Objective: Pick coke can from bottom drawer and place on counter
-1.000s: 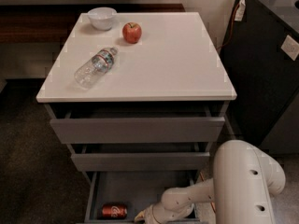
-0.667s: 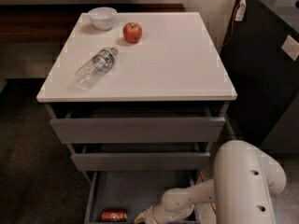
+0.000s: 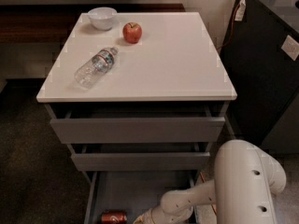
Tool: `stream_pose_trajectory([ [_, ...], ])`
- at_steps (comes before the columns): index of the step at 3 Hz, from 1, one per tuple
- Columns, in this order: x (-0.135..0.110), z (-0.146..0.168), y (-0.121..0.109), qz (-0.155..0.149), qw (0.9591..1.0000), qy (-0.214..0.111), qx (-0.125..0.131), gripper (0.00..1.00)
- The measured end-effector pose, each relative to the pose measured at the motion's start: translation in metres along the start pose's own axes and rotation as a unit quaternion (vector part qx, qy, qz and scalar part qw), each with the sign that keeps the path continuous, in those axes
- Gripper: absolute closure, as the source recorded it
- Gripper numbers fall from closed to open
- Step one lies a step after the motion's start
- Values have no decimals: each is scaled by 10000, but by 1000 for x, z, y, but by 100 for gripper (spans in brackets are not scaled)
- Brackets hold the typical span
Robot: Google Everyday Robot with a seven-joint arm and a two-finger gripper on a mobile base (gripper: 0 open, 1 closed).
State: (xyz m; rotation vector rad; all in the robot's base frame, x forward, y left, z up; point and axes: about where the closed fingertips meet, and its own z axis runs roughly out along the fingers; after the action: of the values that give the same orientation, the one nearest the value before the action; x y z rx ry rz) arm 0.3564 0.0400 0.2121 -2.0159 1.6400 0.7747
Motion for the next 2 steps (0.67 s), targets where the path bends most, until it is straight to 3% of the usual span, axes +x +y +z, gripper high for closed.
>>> stream_pose_trajectory([
  [1,-10,1,9,-13,10000,-55,-40,67],
  [2,-35,0,24,-32,9997,-213,-87,43],
])
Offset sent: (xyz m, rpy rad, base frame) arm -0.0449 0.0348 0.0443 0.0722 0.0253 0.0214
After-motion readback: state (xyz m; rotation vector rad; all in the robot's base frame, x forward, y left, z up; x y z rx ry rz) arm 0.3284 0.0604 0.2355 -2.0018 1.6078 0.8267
